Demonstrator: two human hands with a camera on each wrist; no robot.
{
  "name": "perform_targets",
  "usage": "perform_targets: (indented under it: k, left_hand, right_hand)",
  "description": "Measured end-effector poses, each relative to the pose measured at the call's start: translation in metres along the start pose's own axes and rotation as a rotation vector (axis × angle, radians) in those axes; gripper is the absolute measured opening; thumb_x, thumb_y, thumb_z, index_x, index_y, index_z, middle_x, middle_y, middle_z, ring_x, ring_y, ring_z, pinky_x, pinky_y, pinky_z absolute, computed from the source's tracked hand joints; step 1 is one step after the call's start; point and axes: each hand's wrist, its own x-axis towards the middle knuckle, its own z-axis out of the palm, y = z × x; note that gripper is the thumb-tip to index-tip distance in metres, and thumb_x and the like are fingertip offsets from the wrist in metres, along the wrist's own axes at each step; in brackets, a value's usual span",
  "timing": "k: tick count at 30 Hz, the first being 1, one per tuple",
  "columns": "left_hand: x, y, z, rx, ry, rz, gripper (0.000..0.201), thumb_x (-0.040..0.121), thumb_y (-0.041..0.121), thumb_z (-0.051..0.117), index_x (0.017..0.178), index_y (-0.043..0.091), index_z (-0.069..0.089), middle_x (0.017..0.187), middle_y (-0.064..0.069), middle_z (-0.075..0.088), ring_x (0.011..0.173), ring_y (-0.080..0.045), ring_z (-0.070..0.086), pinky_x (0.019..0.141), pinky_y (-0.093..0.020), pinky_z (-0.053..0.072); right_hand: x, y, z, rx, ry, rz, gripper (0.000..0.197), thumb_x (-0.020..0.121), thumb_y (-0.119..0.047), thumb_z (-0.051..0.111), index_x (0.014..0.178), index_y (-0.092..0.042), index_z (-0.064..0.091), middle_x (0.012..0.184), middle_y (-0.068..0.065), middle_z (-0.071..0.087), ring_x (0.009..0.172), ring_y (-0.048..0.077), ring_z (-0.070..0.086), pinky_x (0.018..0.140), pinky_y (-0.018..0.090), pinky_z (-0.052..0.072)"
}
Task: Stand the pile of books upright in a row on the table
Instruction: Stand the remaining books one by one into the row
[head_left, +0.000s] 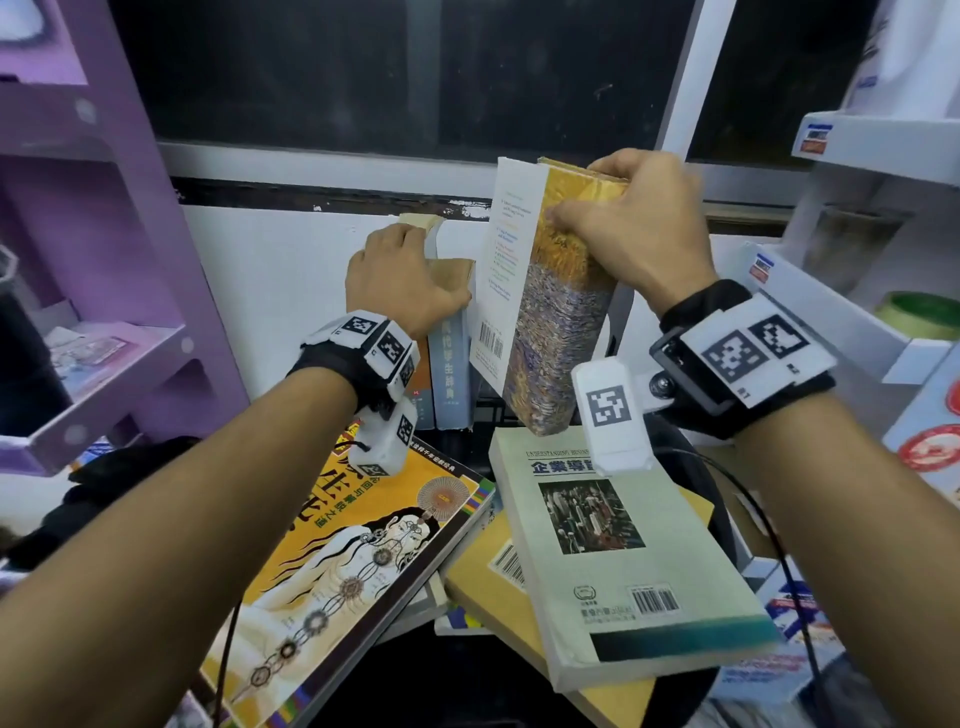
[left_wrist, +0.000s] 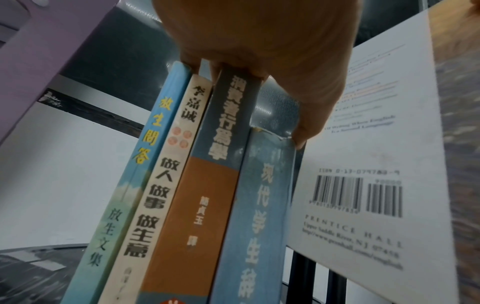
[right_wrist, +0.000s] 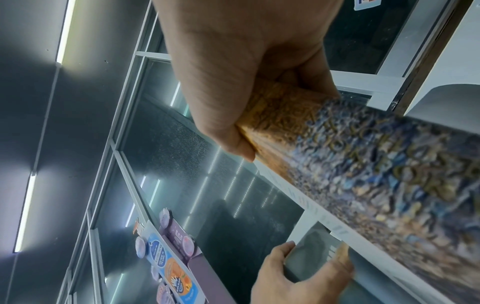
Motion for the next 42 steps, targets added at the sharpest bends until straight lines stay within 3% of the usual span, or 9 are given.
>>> perform_targets:
  k: [3, 11, 16, 20, 27, 34, 39, 42]
  left_hand:
    - [0.001, -0.001, 0.000, 0.004, 0.005, -0.001, 0.080, 0.075, 0.069, 0.054, 0.131, 0.013, 0.051, 0.138, -0.006, 0.051, 0.128, -0.027, 0.044, 0.100, -0.043, 0.039]
    - [0.001, -0.002, 0.002, 0.005, 0.037, 0.020, 0.077, 0.074, 0.064, 0.057, 0.132, 0.014, 0.050, 0.135, -0.006, 0.053, 0.125, -0.026, 0.047, 0.099, -0.041, 0.039]
    - [-0.001, -0.002, 0.004, -0.003, 0.052, 0.026, 0.079, 0.072, 0.062, 0.059, 0.135, 0.016, 0.048, 0.136, -0.005, 0.053, 0.126, -0.026, 0.047, 0.100, -0.040, 0.038]
    - [-0.002, -0.003, 0.005, -0.009, 0.059, 0.023, 0.077, 0.073, 0.062, 0.059, 0.134, 0.016, 0.049, 0.135, -0.006, 0.053, 0.125, -0.026, 0.047, 0.101, -0.040, 0.038]
    - [0.000, -0.002, 0.007, -0.025, 0.057, 0.027, 0.077, 0.072, 0.062, 0.059, 0.135, 0.017, 0.049, 0.134, -0.005, 0.054, 0.124, -0.026, 0.047, 0.101, -0.041, 0.038]
    - [-0.001, -0.002, 0.008, -0.018, 0.072, 0.032, 0.078, 0.072, 0.063, 0.059, 0.134, 0.017, 0.050, 0.133, -0.005, 0.054, 0.124, -0.026, 0.048, 0.101, -0.040, 0.037]
    - [-0.002, -0.002, 0.008, -0.031, 0.071, 0.035, 0.077, 0.073, 0.063, 0.061, 0.134, 0.016, 0.050, 0.133, -0.005, 0.054, 0.124, -0.027, 0.048, 0.101, -0.041, 0.037]
    - [-0.002, -0.003, 0.007, -0.026, 0.071, 0.038, 0.077, 0.074, 0.063, 0.060, 0.134, 0.016, 0.050, 0.134, -0.005, 0.054, 0.125, -0.026, 0.047, 0.101, -0.040, 0.037]
  right_hand:
    - [0.001, 0.005, 0.006, -0.017, 0.028, -0.013, 0.039, 0.074, -0.037, 0.075, 0.108, -0.020, 0.068, 0.098, -0.003, 0.065, 0.091, 0.014, 0.063, 0.077, 0.029, 0.055]
    - [0.006, 0.007, 0.027, -0.013, 0.085, 0.013, 0.037, 0.075, -0.039, 0.072, 0.108, -0.023, 0.069, 0.091, -0.007, 0.062, 0.088, 0.012, 0.059, 0.079, 0.025, 0.050]
    - [0.012, 0.011, 0.048, -0.027, 0.090, 0.070, 0.044, 0.073, -0.039, 0.069, 0.115, -0.025, 0.067, 0.099, -0.003, 0.065, 0.100, 0.020, 0.061, 0.082, 0.033, 0.053]
    - [0.015, 0.017, 0.063, -0.044, 0.092, 0.098, 0.043, 0.075, -0.034, 0.068, 0.116, -0.022, 0.066, 0.110, 0.004, 0.068, 0.105, 0.025, 0.059, 0.087, 0.031, 0.050]
    - [0.017, 0.029, 0.085, -0.068, 0.069, 0.140, 0.040, 0.077, -0.036, 0.067, 0.115, -0.021, 0.064, 0.110, 0.005, 0.068, 0.100, 0.027, 0.062, 0.074, 0.027, 0.044]
    - [0.015, 0.037, 0.099, -0.083, 0.037, 0.155, 0.040, 0.079, -0.038, 0.065, 0.114, -0.020, 0.062, 0.104, 0.006, 0.068, 0.096, 0.029, 0.062, 0.070, 0.025, 0.039]
    - [0.011, 0.038, 0.105, -0.080, 0.006, 0.160, 0.046, 0.082, -0.039, 0.064, 0.123, -0.018, 0.058, 0.114, 0.011, 0.063, 0.104, 0.033, 0.058, 0.080, 0.032, 0.046]
    - [0.009, 0.041, 0.110, -0.091, -0.012, 0.150, 0.045, 0.083, -0.040, 0.065, 0.118, -0.014, 0.057, 0.113, 0.013, 0.063, 0.103, 0.034, 0.059, 0.078, 0.032, 0.046]
